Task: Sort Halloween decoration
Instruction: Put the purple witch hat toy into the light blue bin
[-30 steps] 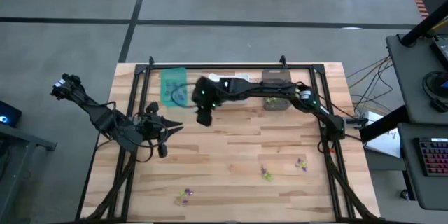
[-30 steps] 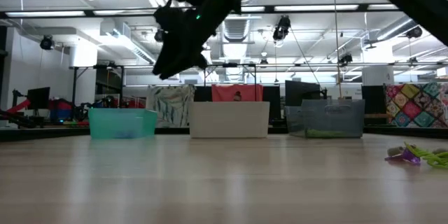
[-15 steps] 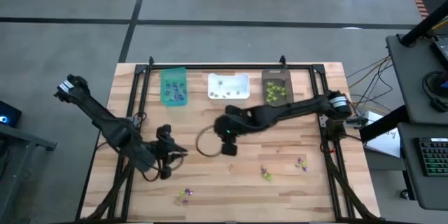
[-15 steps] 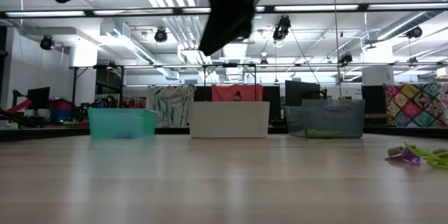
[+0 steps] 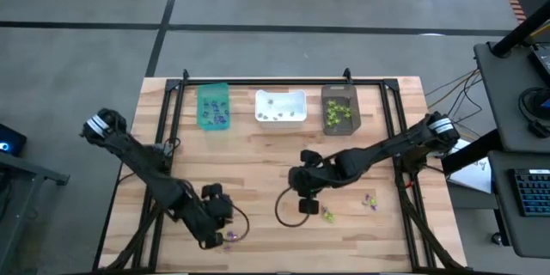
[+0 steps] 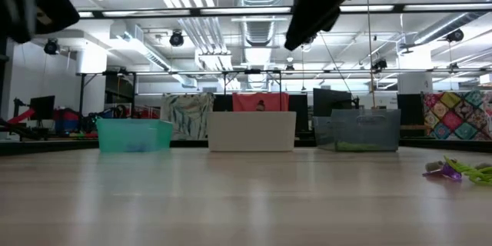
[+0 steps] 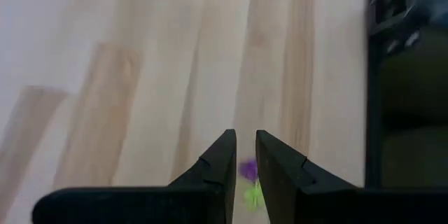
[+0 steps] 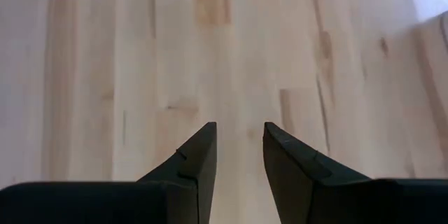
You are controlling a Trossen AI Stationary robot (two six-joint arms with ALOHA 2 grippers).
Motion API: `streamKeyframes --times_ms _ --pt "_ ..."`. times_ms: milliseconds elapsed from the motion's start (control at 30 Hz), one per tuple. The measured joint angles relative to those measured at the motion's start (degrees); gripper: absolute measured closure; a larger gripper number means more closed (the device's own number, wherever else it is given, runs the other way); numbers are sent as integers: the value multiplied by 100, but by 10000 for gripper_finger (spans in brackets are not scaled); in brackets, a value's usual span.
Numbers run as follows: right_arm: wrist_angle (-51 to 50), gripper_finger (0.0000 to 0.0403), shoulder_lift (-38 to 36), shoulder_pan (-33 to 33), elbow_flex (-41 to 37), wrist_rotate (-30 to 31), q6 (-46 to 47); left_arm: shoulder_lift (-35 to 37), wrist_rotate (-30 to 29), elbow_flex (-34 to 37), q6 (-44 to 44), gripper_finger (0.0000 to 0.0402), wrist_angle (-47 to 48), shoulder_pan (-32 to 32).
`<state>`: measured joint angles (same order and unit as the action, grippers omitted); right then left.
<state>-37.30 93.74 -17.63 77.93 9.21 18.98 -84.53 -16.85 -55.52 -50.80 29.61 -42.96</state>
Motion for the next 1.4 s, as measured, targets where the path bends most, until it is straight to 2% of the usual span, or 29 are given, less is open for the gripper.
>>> streamKeyframes --times_ms 133,300,433,700,867,1033,1233,1400 --pt "-77 296 -60 -179 -163 -4 125 -724 315 -796 -184 363 1011 -167" --pt "-568 302 -64 -351 -210 -9 302 -1583 362 -1835 -407 363 2564 -507" --pt "-716 305 -64 -428 -229 -13 400 -2104 301 -2376 -519 363 3143 -629" --pt "-697 301 -67 -478 -229 -5 421 -2402 275 -2609 -435 363 2945 -647" --pt "-694 307 -67 -536 -229 -2 521 -2402 -18 -2551 -697 357 2797 -643" --pt "-689 306 -67 -577 -229 0 522 -2402 -18 -2254 -758 316 2151 -645" --pt "-676 308 -67 -577 -229 2 596 -2402 -51 -2002 -839 261 1912 -647" --pt "-672 308 -67 -577 -231 38 614 -2402 -60 -1802 -844 243 1635 -647"
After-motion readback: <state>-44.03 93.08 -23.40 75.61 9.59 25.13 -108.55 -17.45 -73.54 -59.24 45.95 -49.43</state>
